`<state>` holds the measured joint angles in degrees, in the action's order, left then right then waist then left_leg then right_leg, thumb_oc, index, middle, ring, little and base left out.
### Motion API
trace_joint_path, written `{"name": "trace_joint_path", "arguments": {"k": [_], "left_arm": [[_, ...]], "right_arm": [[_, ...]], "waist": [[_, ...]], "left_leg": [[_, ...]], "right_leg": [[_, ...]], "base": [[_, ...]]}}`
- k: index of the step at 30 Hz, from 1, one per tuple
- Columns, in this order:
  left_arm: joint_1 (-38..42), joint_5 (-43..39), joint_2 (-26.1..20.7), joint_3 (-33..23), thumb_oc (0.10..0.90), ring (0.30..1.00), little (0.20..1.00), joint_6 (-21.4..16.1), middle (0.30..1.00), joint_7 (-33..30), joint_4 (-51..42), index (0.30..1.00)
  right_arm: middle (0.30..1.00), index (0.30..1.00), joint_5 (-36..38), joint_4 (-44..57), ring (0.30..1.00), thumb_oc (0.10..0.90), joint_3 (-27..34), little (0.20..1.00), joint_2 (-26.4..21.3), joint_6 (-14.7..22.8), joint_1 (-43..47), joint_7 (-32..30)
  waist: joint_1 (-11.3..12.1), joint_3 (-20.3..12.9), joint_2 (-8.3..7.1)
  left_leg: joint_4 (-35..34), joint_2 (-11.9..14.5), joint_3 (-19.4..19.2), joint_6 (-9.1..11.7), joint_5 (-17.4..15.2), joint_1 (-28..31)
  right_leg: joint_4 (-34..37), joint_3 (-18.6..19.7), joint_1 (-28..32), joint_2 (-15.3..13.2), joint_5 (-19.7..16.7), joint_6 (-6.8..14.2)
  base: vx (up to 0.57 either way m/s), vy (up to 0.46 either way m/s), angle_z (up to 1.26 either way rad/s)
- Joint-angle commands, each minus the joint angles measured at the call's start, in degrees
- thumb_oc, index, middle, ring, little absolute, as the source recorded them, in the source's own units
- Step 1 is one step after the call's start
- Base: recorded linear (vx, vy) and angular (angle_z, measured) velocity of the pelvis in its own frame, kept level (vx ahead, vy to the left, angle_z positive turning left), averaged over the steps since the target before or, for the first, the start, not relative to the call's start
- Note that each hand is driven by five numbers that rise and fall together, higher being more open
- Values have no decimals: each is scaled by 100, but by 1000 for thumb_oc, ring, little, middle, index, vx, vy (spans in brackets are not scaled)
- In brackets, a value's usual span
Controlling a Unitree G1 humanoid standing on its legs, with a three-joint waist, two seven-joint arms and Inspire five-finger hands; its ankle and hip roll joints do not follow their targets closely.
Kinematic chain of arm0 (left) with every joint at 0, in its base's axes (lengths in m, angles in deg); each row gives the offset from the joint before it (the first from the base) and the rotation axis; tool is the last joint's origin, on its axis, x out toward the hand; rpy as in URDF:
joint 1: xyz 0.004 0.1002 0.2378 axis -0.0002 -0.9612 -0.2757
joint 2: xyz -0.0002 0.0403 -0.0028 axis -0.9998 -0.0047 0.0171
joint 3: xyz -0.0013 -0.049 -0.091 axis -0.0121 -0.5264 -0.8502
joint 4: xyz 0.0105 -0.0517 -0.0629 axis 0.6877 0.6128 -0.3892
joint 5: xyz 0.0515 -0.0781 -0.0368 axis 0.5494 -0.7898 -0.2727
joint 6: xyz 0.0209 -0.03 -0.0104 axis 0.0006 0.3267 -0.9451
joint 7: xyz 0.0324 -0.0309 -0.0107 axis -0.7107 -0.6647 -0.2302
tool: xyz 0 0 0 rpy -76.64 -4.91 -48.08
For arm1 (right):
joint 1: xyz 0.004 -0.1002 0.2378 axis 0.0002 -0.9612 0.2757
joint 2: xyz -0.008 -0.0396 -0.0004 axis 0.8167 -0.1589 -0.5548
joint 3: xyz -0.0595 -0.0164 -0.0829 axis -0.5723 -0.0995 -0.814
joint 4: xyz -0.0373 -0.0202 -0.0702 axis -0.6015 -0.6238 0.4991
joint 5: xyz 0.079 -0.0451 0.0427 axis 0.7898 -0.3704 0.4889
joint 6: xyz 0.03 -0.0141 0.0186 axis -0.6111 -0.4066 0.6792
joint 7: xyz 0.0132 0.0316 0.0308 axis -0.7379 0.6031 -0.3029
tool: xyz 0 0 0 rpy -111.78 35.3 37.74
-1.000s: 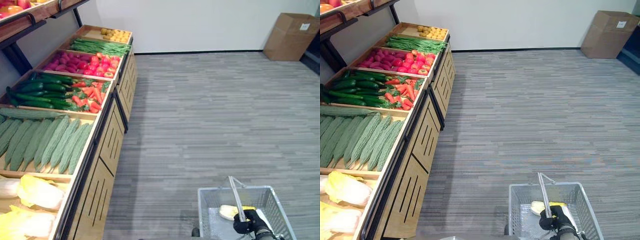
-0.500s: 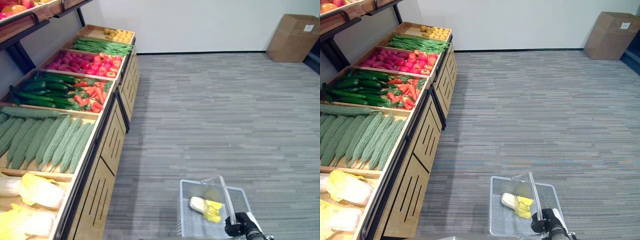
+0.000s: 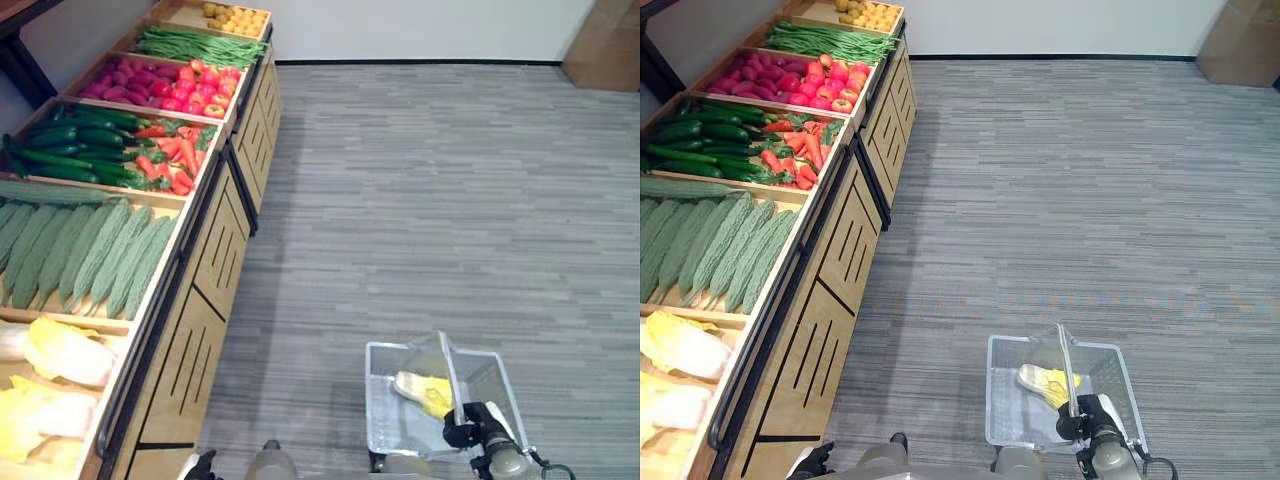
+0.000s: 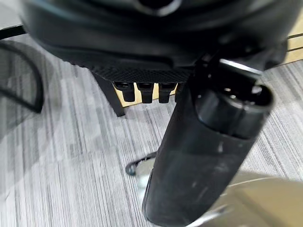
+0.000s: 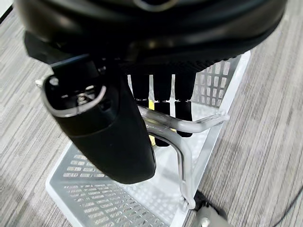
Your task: Get the vegetables into the basket
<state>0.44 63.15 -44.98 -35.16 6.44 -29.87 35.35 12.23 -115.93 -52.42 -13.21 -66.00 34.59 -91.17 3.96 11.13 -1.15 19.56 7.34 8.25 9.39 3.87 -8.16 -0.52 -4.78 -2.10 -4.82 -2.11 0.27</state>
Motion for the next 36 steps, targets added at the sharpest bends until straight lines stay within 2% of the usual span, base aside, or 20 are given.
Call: {"name": "trace_joint_path", "arguments": {"k": [1,2,3,4,7,9,10,14,17,18,19,20,21,23,24,28,32,34,36], "left_arm": [[-45,-123,-213,-41,900,1000,1000,-36,1000,-161,-110,1000],[-60,-116,-218,-43,900,1000,1000,-41,1000,-172,-52,1000],[-61,-116,-218,-42,900,1000,1000,-41,1000,-172,-52,1000],[-55,-92,-230,-19,900,1000,1000,-37,1000,-191,-57,1000],[-70,-33,-290,-17,900,1000,1000,-44,1000,-194,-89,1000],[-157,-12,-314,-84,900,1000,1000,-32,1000,-206,-79,1000],[-175,30,-362,-98,900,1000,1000,-32,1000,-184,-48,1000],[-216,164,-459,-91,900,1000,1000,-24,1000,-157,-17,1000],[-186,206,-523,-76,900,1000,1000,-34,1000,-128,-27,1000],[-185,206,-524,-76,900,1000,1000,-35,1000,-128,-26,1000],[-138,231,-543,-53,900,1000,1000,-24,1000,-138,-49,1000],[-138,231,-543,-53,900,1000,1000,-25,1000,-138,-48,1000],[-62,248,-575,-20,900,1000,1000,-19,1000,-145,-91,1000],[-40,299,-593,-3,900,1000,1000,-16,1000,-140,-84,1000],[-13,417,-616,67,900,1000,1000,8,1000,-147,-70,1000],[8,594,-661,191,900,1000,1000,20,1000,-106,-142,1000],[124,650,-744,261,900,1000,1000,57,1000,-111,-208,1000],[237,647,-782,291,900,1000,1000,55,1000,-146,-228,1000],[274,638,-788,301,900,1000,1000,50,1000,-151,-221,1000]], "right_arm": [[300,300,7,569,300,400,-110,300,-516,316,-18,-203],[300,300,-18,577,300,400,-112,300,-510,312,9,-235],[300,300,-19,579,300,400,-112,300,-510,311,7,-235],[300,300,-37,668,300,400,-107,300,-515,307,-5,-285],[300,300,-32,652,300,400,-159,300,-464,317,91,-290],[300,300,-69,692,300,400,-166,300,-407,320,45,-254],[300,300,-85,633,300,400,-147,300,-342,318,53,-226],[300,300,-106,723,300,400,-128,300,-275,305,35,-181],[300,300,-131,824,300,400,-122,300,-225,273,94,-135],[300,300,-131,824,300,400,-122,300,-224,272,94,-135],[300,300,-113,851,300,400,-132,300,-192,263,166,-151],[300,300,-113,852,300,400,-132,300,-191,262,166,-151],[300,300,-127,801,300,400,-155,300,-172,237,247,-142],[300,300,-117,787,300,400,-153,300,-149,236,253,-136],[300,300,-149,815,300,400,-158,300,-150,232,258,-134],[300,300,-162,904,300,400,-130,300,-198,220,262,-133],[300,300,-162,975,300,400,-186,300,-195,215,346,-157],[300,300,-172,964,300,400,-243,300,-154,220,386,-186],[300,300,-185,997,300,400,-257,300,-159,224,373,-185]], "waist": [[-21,-71,-79],[23,-126,-69],[26,-127,-74],[61,-142,-56],[227,-165,-49],[259,-275,-83],[269,-358,-142],[295,-468,-252],[319,-521,-370],[323,-523,-371],[320,-532,-404],[323,-533,-406],[326,-526,-438],[329,-530,-456],[313,-541,-494],[293,-536,-484],[224,-406,-311],[107,-282,-218],[50,-221,-195]], "left_leg": [[-881,-342,-80,-377,128,-230],[-1376,-263,-176,-407,336,-427],[-1388,-266,-181,-408,341,-419],[-1659,-211,-277,-392,608,-654],[-1872,-226,-250,-385,805,-727],[-1893,-274,-269,-459,700,-591],[-1886,-364,-350,-553,620,-547],[-1771,-516,-536,-721,394,-498],[-1687,-711,-701,-866,185,-475],[-1685,-711,-706,-867,184,-477],[-1697,-796,-762,-927,115,-458],[-1697,-797,-766,-928,114,-458],[-1692,-895,-791,-998,14,-418],[-1686,-926,-797,-1021,-26,-392],[-1654,-996,-801,-1061,-100,-353],[-1635,-1073,-792,-1149,-199,-248],[-1723,-1070,-721,-1312,-301,69],[-1879,-1020,-702,-1357,-362,449],[-1887,-1004,-674,-1345,-390,550]], "right_leg": [[-130,-202,458,75,441,351],[-77,-199,545,90,524,389],[-78,-196,546,85,527,390],[-66,-194,615,110,593,399],[-119,28,794,173,744,419],[-146,87,908,97,828,502],[-220,144,938,-34,831,582],[-329,266,845,-254,680,757],[-372,379,726,-511,178,950],[-371,384,722,-512,177,951],[-447,421,614,-603,-61,1032],[-446,424,612,-605,-62,1033],[-512,443,541,-694,-351,1094],[-529,436,538,-719,-415,1112],[-594,467,512,-771,-648,1151],[-917,539,389,-807,-940,1178],[-2146,447,-136,-704,-1063,1033],[-2410,178,-675,-623,-888,904],[-2357,129,-808,-579,-743,858]], "base": [[225,53,16],[173,53,6],[219,92,4],[170,70,-9],[241,110,-31],[289,205,-75],[331,286,-46],[184,195,-22],[154,204,-5],[122,224,-3],[67,131,-12],[142,267,-17],[77,139,-15],[98,148,-8],[87,120,-3],[60,120,-7],[50,153,-10],[157,116,2],[138,16,3]]}}
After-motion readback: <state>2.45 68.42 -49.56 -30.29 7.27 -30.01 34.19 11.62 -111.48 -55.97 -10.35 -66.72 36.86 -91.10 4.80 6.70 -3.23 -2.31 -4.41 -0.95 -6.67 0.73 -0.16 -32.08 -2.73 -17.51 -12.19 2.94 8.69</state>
